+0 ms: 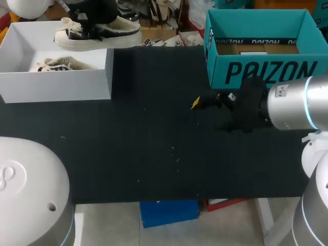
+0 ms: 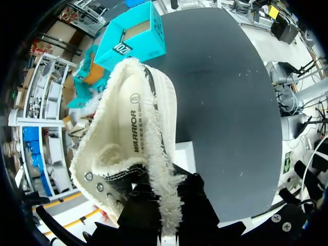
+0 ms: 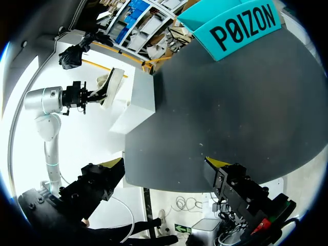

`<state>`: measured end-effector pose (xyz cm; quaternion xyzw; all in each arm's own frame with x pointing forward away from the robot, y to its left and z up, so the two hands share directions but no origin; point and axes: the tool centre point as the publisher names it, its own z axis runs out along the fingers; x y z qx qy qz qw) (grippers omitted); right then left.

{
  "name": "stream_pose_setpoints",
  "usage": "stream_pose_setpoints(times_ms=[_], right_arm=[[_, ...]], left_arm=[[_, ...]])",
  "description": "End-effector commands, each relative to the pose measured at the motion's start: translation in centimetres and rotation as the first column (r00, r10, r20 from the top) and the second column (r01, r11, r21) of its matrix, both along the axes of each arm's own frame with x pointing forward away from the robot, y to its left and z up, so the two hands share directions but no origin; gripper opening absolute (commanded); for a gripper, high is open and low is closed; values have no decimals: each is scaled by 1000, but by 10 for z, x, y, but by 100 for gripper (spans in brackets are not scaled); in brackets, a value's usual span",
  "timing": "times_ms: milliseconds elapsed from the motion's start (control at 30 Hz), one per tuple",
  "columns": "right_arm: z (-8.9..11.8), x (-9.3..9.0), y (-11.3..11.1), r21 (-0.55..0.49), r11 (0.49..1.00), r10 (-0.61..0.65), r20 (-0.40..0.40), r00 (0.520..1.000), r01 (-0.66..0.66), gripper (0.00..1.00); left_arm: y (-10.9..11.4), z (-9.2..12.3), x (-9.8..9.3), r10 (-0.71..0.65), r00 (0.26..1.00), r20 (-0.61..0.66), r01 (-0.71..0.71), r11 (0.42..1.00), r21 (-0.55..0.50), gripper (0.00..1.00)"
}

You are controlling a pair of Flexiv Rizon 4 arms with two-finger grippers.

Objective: Take the shoe out of the shoebox, open the shoe tongue, remove and reinsert the insole, then place the shoe into the shoebox

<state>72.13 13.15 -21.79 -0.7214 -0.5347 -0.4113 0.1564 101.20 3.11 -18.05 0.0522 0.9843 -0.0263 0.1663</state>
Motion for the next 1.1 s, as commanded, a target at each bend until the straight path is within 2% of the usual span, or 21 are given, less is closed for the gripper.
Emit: stream_pose_setpoints(times_ms=[33,167,300,867,967,1100], right_arm=[[0,0,1,-3,1000,-2,0,1000,2,100],[0,0,1,-3,1000,-2,0,1000,2,100],[0,0,1,-3,1000,-2,0,1000,2,100],[0,0,1,-3,1000,-2,0,1000,2,100],[0,0,1,-3,1000,-2,0,1000,2,100],[0,0,1,-3,1000,-2,0,1000,2,100]], left_arm=[[33,-3,15,9,1000,-10,-9,1000,1,0],[65,-11,32,39,999,-17,-38,999,15,0],[87,-16,46,52,998,-21,-51,998,48,0],[84,-18,48,44,998,-39,-43,998,37,0],[89,-21,62,53,998,-39,-51,998,43,0],[110,-25,88,109,994,-22,-107,992,67,0]])
